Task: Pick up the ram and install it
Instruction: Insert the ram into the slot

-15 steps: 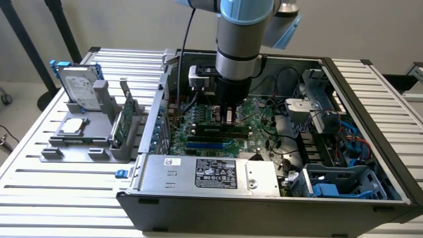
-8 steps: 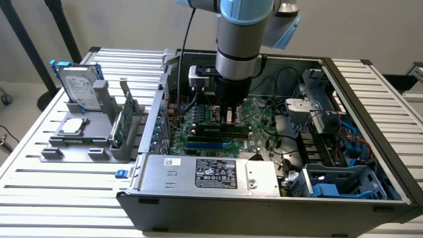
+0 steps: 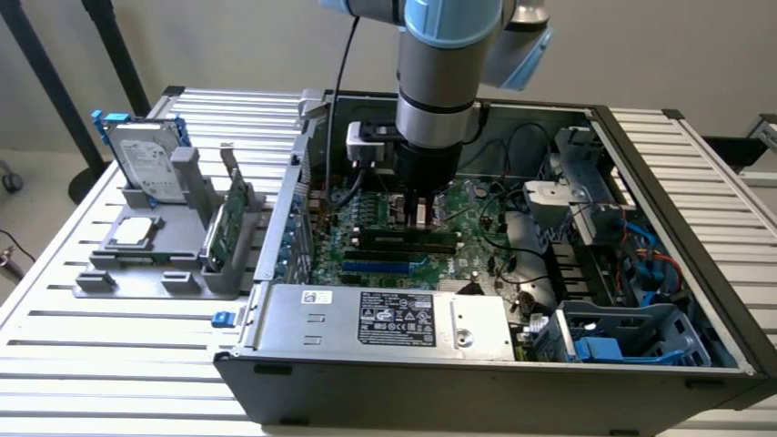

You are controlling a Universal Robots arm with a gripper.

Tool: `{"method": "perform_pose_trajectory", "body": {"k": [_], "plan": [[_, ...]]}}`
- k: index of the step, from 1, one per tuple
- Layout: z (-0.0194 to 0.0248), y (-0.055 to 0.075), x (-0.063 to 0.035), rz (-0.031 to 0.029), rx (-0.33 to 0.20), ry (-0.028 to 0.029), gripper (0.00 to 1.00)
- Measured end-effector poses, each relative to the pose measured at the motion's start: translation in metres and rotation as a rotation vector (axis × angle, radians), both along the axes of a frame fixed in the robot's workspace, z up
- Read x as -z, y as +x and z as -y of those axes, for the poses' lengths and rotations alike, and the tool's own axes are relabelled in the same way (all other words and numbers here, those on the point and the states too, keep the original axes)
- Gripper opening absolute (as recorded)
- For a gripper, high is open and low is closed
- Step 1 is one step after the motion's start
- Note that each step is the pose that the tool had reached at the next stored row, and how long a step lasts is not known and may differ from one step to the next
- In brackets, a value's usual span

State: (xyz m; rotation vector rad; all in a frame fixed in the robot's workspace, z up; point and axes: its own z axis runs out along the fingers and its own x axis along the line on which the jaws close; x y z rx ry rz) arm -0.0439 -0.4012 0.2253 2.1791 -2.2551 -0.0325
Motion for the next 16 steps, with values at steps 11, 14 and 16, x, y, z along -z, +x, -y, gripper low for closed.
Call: {"method": "perform_pose_trajectory", "body": {"k": [11, 14, 16], "plan": [[0.0, 0.0, -0.0185, 0.0001, 0.0, 0.0005, 0.28], [0.0, 0.0, -0.0212, 0.0001, -0.001, 0.0008, 0.28], [-0.0001, 0.0, -0.0213, 0.0001, -0.001, 0.0008, 0.19]]}}
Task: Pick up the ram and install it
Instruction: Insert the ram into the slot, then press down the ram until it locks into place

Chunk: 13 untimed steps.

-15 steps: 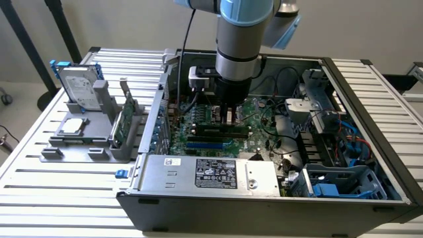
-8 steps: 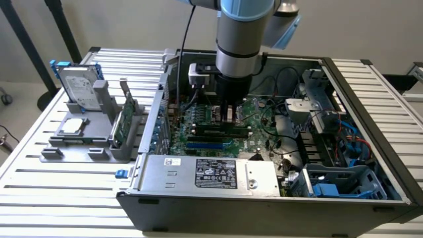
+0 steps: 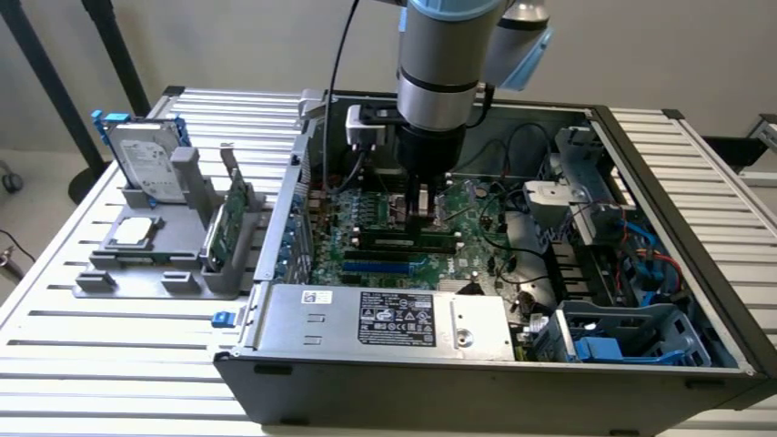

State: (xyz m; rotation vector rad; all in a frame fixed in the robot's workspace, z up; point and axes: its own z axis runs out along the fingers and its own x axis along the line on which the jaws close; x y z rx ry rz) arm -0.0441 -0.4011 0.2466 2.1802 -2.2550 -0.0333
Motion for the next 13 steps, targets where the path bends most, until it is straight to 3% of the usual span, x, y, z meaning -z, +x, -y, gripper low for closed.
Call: {"method": "perform_pose_trajectory", "body": {"k": [4, 13], "plan": [[0.0, -0.0001, -0.0001, -0.0001, 0.0, -0.0002, 0.11], [0.0, -0.0004, -0.0001, 0.0, 0.0, -0.0002, 0.11]]}}
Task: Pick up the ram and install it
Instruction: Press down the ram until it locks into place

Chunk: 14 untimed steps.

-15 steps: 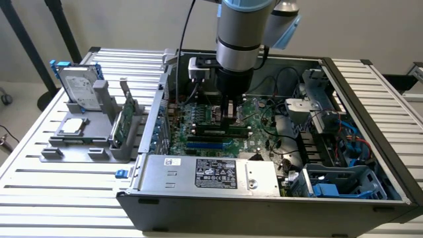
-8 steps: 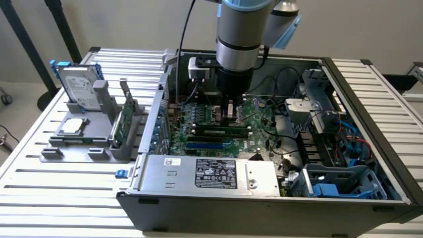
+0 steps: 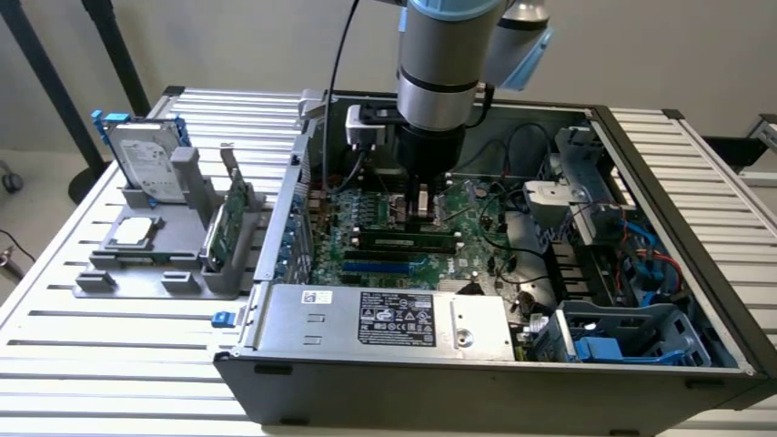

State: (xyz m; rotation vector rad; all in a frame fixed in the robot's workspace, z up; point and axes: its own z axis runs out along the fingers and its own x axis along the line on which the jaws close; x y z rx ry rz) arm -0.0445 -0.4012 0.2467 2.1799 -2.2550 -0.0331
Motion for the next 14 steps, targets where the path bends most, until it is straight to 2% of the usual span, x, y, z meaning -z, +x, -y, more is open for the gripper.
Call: {"method": "perform_pose_trajectory", "body": {"k": [5, 14], "plan": [[-0.0007, -0.0011, 0.0011, 0.0003, 0.0, 0.0, 0.11], [-0.0023, -0.0019, 0.0092, 0.0004, -0.001, 0.0001, 0.11]]}}
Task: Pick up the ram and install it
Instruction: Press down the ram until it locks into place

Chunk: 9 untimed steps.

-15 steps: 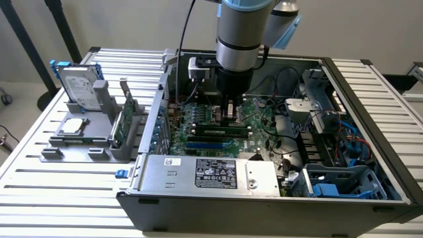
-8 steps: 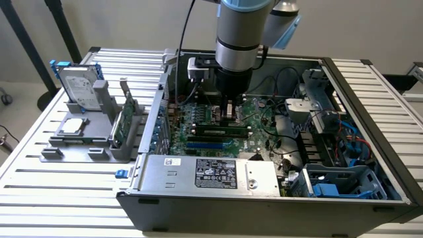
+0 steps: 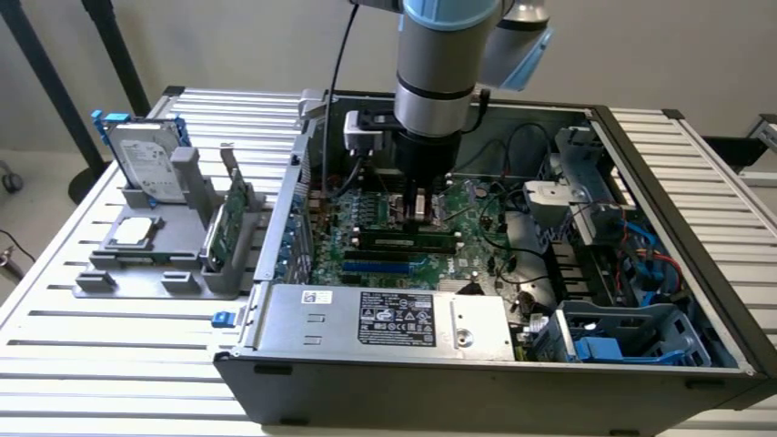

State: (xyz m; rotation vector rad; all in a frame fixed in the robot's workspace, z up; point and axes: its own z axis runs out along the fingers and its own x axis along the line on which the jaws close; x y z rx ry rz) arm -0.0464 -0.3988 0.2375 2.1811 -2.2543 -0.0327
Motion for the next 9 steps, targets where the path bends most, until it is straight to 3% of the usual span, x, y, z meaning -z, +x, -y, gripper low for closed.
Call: {"method": "perform_pose_trajectory", "body": {"k": [9], "plan": [[0.0001, -0.0001, 0.0073, -0.0004, -0.004, 0.0005, 0.11]]}}
